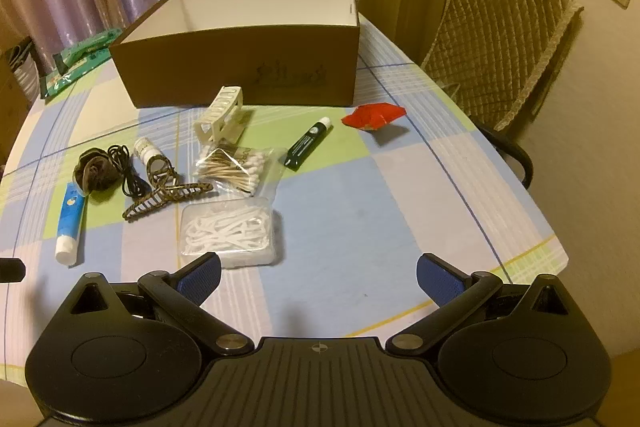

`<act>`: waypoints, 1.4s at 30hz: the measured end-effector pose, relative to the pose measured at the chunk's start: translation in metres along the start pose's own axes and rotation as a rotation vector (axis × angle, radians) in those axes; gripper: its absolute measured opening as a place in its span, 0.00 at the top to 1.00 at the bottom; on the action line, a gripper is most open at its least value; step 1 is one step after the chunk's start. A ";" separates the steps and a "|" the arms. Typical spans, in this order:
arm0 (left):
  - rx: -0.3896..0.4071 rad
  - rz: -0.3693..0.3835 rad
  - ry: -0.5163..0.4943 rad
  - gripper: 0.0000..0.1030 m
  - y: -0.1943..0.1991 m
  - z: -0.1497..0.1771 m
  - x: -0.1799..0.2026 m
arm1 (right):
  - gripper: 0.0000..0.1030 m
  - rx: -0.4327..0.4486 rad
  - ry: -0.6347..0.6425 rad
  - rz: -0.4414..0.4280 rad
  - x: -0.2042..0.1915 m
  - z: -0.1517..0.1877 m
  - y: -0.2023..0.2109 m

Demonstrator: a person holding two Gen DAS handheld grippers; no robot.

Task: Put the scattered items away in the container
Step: 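Move the left tool toward the blue tube while the right tool approaches the floss box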

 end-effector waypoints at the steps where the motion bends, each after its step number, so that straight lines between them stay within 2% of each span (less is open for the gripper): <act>1: 0.000 0.000 0.001 0.01 -0.001 0.000 0.000 | 0.02 -0.001 0.001 -0.001 0.000 0.000 0.000; 26: -0.029 -0.007 0.002 0.01 -0.008 -0.007 0.005 | 0.02 -0.017 0.010 -0.024 -0.006 -0.002 -0.009; 27: -0.033 -0.029 0.042 0.01 -0.008 -0.007 0.004 | 0.02 -0.018 0.011 -0.026 -0.007 -0.002 -0.009; 30: -0.035 -0.030 0.042 0.01 -0.009 -0.007 0.003 | 0.02 -0.022 0.013 -0.030 -0.009 -0.004 -0.011; 31: -0.039 -0.047 0.073 0.01 -0.010 -0.008 0.002 | 0.02 -0.023 0.013 -0.031 -0.009 -0.004 -0.011; 42: -0.045 -0.058 0.085 0.01 -0.016 -0.011 -0.003 | 0.02 -0.062 -0.008 -0.038 -0.013 -0.008 -0.025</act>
Point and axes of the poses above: each gripper's, at about its wrist camera, not at the fingertips, and y roughly against the way its jaws point, x to its right, z to its underside, the point moved 2 cm from there along -y, roughly the way its jaws point, and after that the axes turned 8 degrees about -y, right-handed, at the moved point
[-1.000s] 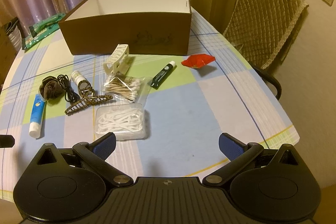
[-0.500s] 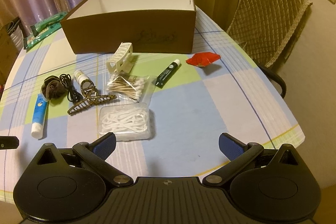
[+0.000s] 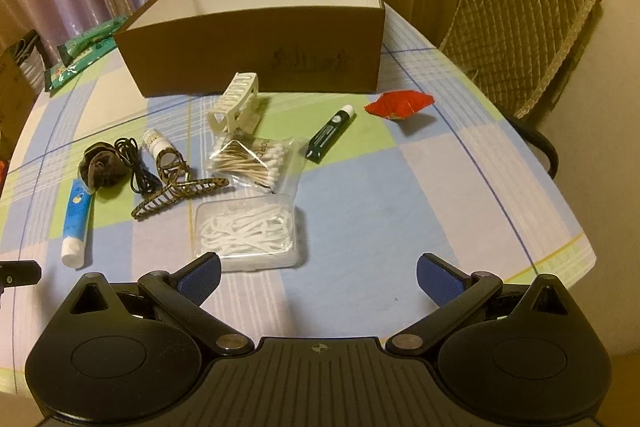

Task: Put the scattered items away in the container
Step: 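Move the left tool toward the blue tube while the right tool approaches the floss box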

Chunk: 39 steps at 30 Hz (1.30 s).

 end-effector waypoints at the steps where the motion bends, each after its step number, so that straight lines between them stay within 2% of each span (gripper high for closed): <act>1: 0.000 -0.001 0.001 0.01 -0.001 -0.001 -0.001 | 0.02 -0.003 -0.003 -0.005 -0.001 -0.001 -0.002; 12: -0.004 -0.001 0.030 0.01 -0.018 -0.008 -0.009 | 0.02 -0.048 -0.001 -0.012 -0.008 -0.007 -0.024; 28: -0.018 0.005 0.066 0.01 -0.047 -0.009 -0.020 | 0.02 -0.096 0.084 -0.095 -0.036 -0.006 -0.060; 39: -0.029 0.010 0.082 0.01 -0.062 -0.013 -0.022 | 0.02 -0.107 0.157 -0.073 -0.046 -0.009 -0.084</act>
Point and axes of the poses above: each gripper's, at about its wrist camera, not at the fingertips, and y roughly against the way its jaws point, x to its right, z to its underside, the point moved 2 cm from there along -y, roughly the way its jaws point, and after that the axes turned 8 degrees about -y, right-handed, at the moved point
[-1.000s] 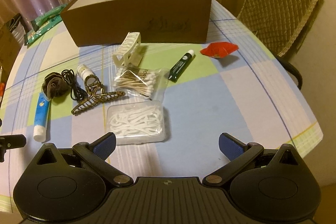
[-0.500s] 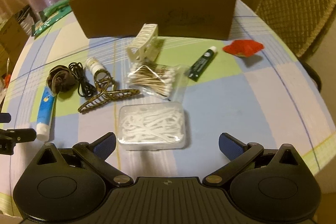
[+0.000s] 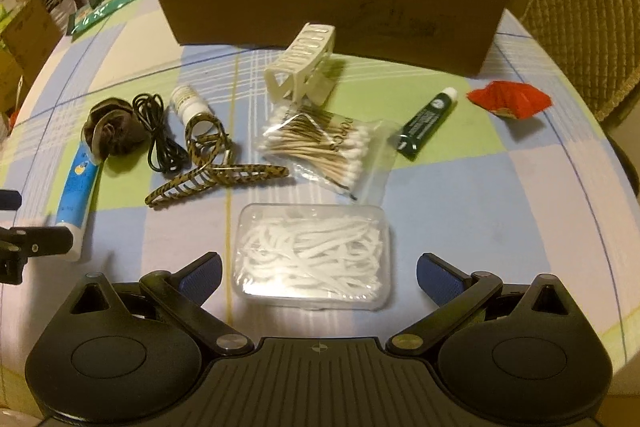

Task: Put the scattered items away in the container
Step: 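Move the left tool toward the blue tube while the right tool approaches the floss box, then close the left gripper on the blue tube while the right gripper grasps the floss box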

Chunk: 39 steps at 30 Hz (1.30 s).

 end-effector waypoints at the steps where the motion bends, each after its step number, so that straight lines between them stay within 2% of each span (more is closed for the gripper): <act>1: -0.001 0.000 0.002 0.01 -0.001 0.000 -0.001 | 0.02 0.002 0.006 0.008 -0.001 -0.001 -0.002; 7: -0.010 -0.007 0.007 0.01 -0.007 -0.003 -0.003 | 0.03 0.007 0.014 0.030 -0.001 -0.004 -0.010; 11: -0.015 -0.013 0.012 0.02 -0.011 -0.005 -0.003 | 0.19 -0.010 0.011 0.021 0.000 -0.004 -0.014; 19: -0.014 -0.019 0.019 0.07 -0.018 -0.007 -0.004 | 0.20 -0.007 0.008 0.029 0.004 -0.004 -0.013; 22: -0.005 -0.014 0.017 0.15 -0.021 -0.007 -0.004 | 0.20 -0.009 -0.005 0.036 0.009 -0.004 -0.012; 26: -0.008 -0.007 0.012 0.33 -0.027 -0.006 -0.004 | 0.20 -0.012 -0.019 0.044 0.015 -0.004 -0.011; 28: -0.006 0.003 0.011 0.39 -0.028 -0.003 -0.004 | 0.20 -0.013 -0.021 0.045 0.017 -0.004 -0.010; 30: 0.010 -0.005 -0.005 0.49 -0.026 -0.002 -0.004 | 0.20 -0.013 -0.024 0.044 0.018 -0.003 -0.009; 32: 0.026 0.005 -0.015 0.70 -0.023 0.000 -0.005 | 0.20 -0.013 -0.025 0.043 0.019 -0.003 -0.008; 39: 0.014 0.006 0.009 0.72 -0.020 0.001 -0.012 | 0.20 -0.013 -0.025 0.040 0.019 -0.002 -0.008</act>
Point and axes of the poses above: each gripper's, at about its wrist camera, not at the fingertips, and y roughly against the way its jaws point, x to its right, z to its underside, the point moved 2 cm from there along -y, roughly the way its jaws point, and after that the axes turned 8 degrees about -y, right-handed, at the moved point
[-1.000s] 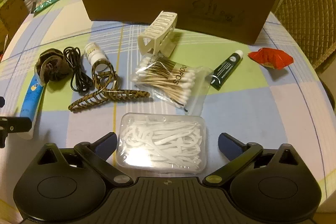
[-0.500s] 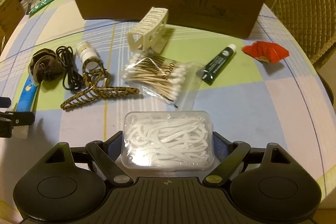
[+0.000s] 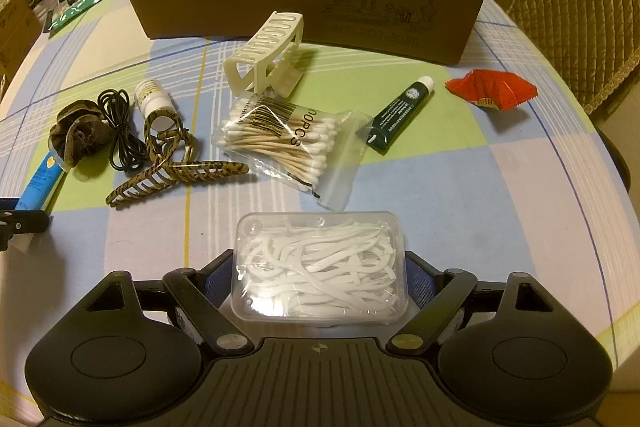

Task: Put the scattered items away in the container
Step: 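Close the left gripper on the blue tube while the right gripper grasps the floss box, then carry the blue tube and floss box into the brown box with both tools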

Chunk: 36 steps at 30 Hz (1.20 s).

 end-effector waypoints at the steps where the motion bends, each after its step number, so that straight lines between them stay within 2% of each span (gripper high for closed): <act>1: -0.001 -0.003 0.003 0.72 -0.001 -0.001 0.000 | 0.20 -0.001 -0.001 -0.001 0.001 0.000 0.000; 5: 0.000 -0.011 0.001 0.66 -0.005 -0.007 0.004 | 0.19 -0.004 -0.006 -0.006 0.001 -0.001 -0.001; 10: -0.001 -0.016 -0.001 0.65 -0.009 -0.013 0.005 | 0.20 -0.006 0.007 0.000 -0.002 0.000 -0.004; 12: 0.002 -0.023 0.001 0.72 -0.009 -0.013 0.005 | 0.19 -0.002 0.020 -0.001 -0.003 0.001 -0.003; 27: -0.020 -0.025 0.034 0.74 0.012 0.014 0.007 | 0.20 -0.001 0.067 -0.021 0.005 0.006 0.010; 36: 0.050 -0.027 0.053 0.74 0.045 0.005 0.017 | 0.20 0.034 0.075 -0.054 0.012 -0.004 0.026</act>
Point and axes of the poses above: each gripper's, at about its wrist camera, not at the fingertips, and y roughly against the way its jaws point, x to its right, z to its underside, the point moved 2 cm from there along -y, roughly the way its jaws point, and after that the axes turned 8 degrees about -y, right-handed, at the moved point
